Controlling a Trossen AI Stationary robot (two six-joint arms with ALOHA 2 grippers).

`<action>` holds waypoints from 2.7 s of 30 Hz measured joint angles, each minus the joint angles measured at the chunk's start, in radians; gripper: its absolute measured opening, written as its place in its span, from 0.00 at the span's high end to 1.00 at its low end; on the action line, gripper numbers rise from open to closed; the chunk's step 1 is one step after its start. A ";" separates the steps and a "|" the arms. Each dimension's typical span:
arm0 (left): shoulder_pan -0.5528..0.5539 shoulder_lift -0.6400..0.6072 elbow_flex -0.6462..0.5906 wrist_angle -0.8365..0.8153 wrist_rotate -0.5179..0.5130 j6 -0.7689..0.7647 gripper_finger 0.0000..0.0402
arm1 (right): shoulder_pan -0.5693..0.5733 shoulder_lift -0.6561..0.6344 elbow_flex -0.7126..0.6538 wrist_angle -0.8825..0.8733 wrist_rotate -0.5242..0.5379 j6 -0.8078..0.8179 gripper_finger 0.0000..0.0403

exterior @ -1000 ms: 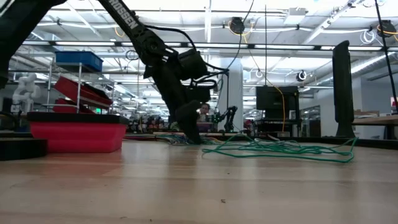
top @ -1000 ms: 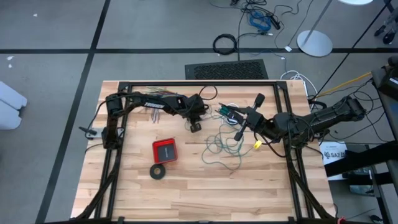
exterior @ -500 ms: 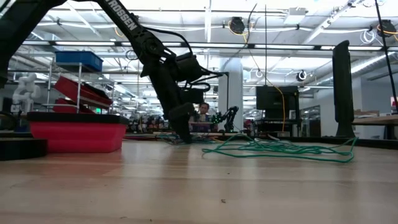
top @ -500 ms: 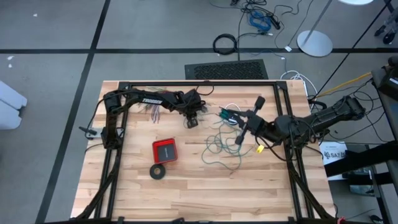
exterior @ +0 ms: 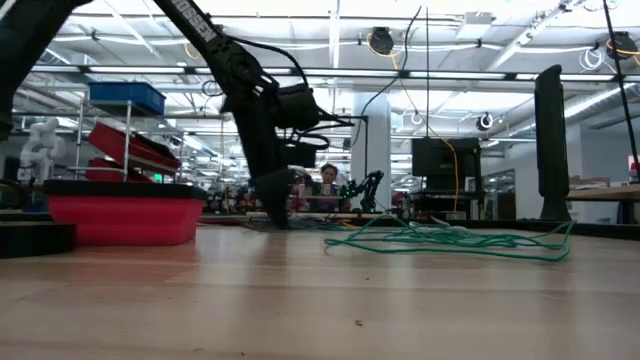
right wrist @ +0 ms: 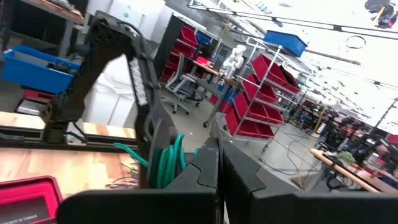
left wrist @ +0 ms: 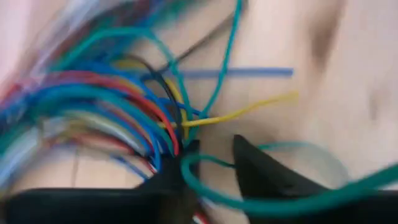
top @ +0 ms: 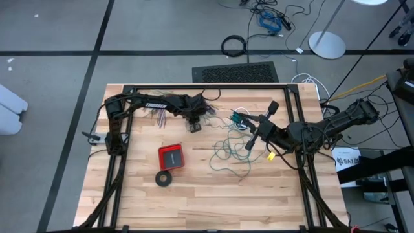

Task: Coil cords
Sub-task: Coil the green wire onto the spool

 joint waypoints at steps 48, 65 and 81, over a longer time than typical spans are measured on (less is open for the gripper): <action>-0.149 -0.358 -0.092 0.601 0.390 0.050 0.27 | 0.013 0.001 0.000 -0.027 0.021 0.016 1.00; -0.200 -0.016 -0.105 1.398 0.547 -0.282 0.27 | 0.013 0.001 0.000 -0.022 0.014 0.016 1.00; -0.246 0.112 -0.078 1.626 0.469 -0.317 0.43 | 0.013 0.001 0.000 -0.021 0.013 0.016 1.00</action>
